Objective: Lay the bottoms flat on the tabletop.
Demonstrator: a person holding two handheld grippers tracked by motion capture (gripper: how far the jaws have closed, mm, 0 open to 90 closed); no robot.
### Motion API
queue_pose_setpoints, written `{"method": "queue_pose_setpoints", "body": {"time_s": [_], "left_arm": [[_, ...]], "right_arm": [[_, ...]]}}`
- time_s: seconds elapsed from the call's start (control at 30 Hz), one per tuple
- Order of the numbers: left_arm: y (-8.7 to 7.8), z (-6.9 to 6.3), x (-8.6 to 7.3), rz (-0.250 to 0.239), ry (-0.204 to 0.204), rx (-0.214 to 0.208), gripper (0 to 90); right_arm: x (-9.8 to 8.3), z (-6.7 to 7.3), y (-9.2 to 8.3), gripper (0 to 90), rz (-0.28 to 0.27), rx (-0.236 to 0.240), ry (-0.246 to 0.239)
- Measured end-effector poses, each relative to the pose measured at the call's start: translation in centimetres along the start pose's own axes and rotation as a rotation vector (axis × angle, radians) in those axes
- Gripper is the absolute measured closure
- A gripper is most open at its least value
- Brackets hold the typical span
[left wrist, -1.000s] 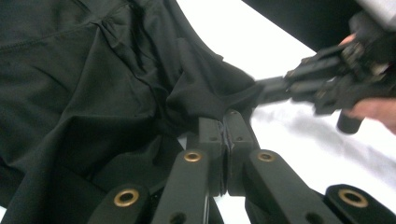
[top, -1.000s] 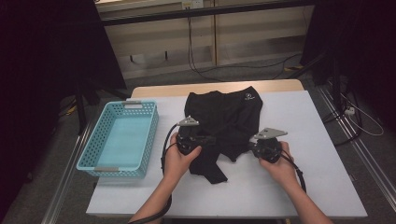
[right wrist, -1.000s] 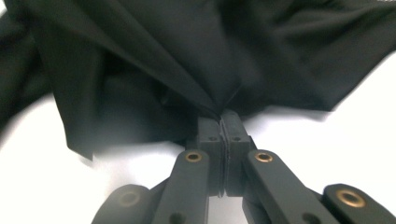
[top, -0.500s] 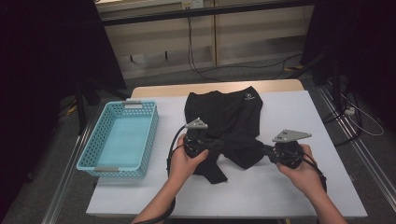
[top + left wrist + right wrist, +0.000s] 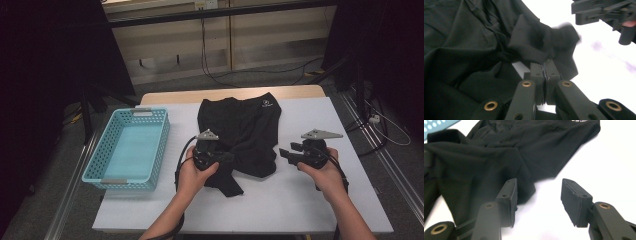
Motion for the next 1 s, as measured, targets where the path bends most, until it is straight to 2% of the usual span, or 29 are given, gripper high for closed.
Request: {"method": "queue_pose_setpoints", "body": {"time_s": [0.07, 0.2, 0.33, 0.43, 0.5, 0.53, 0.57, 0.6, 0.63, 0.67, 0.73, 0.8, 0.87, 0.97, 1.0], "left_arm": [[-0.2, 0.1, -0.1, 0.005, 0.002, -0.001, 87.9], [-0.2, 0.1, -0.1, 0.003, 0.0, 0.0, 88.0], [-0.2, 0.0, 0.0, 0.0, 0.013, -0.007, 87.9], [-0.3, -0.1, 0.1, -0.005, 0.013, -0.011, 88.0], [-0.5, -0.1, 0.2, -0.007, 0.014, -0.011, 88.0], [-0.5, -0.1, 0.2, -0.007, 0.014, -0.012, 88.0], [-0.5, -0.1, 0.2, -0.008, 0.014, -0.013, 88.0], [-0.5, -0.1, 0.2, -0.01, 0.015, -0.015, 87.9], [-0.5, -0.1, 0.2, -0.01, 0.019, -0.017, 87.9], [-0.5, -0.2, 0.3, -0.01, 0.02, -0.018, 87.9], [-0.5, -0.3, 0.3, -0.014, 0.024, -0.021, 88.0], [-0.6, -0.4, 0.5, -0.016, 0.024, -0.023, 87.9], [-0.7, -0.4, 0.5, -0.019, 0.023, -0.024, 88.0], [-0.7, -0.4, 0.5, -0.023, 0.024, -0.023, 87.9], [-0.7, -0.5, 0.5, -0.022, 0.024, -0.023, 87.9]], "right_arm": [[0.4, -0.7, 0.7, 44.9, 0.0, -0.032, 0.017], [1.2, -1.5, 2.7, 50.1, 0.021, -0.097, 0.038], [2.0, -1.6, 5.0, 52.2, 0.052, -0.121, 0.045], [2.4, -1.5, 6.8, 59.4, 0.075, -0.143, 0.042], [2.4, -1.5, 7.7, 65.3, 0.11, -0.158, 0.027], [2.5, -1.5, 8.0, 72.4, 0.09, -0.171, 0.036], [2.6, -1.4, 8.1, 82.3, 0.092, -0.154, 0.051], [2.7, -1.4, 8.2, 88.5, 0.089, -0.141, 0.048], [2.8, -1.4, 8.3, 90.0, 0.095, -0.143, 0.03], [3.0, -1.4, 8.3, 90.0, 0.104, -0.141, 0.023], [3.5, -1.4, 7.9, 90.0, 0.081, -0.133, 0.035], [4.3, -1.3, 7.3, 90.0, 0.053, -0.132, 0.016], [5.2, -1.0, 6.5, 90.0, 0.018, -0.11, 0.02], [6.1, -0.4, 5.9, 90.0, -0.021, -0.088, 0.001], [6.4, -0.1, 5.9, 90.0, -0.038, -0.068, -0.003]]}}
Point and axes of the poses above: each handheld gripper's, and its own axes: y roughly forward along the jaws, x roughly out of its top, z roughly to its left, the point moved 5 cm from there along y, roughly forward along the jaws, and after that the axes turned 9 degrees about z, right-handed, at the moved point
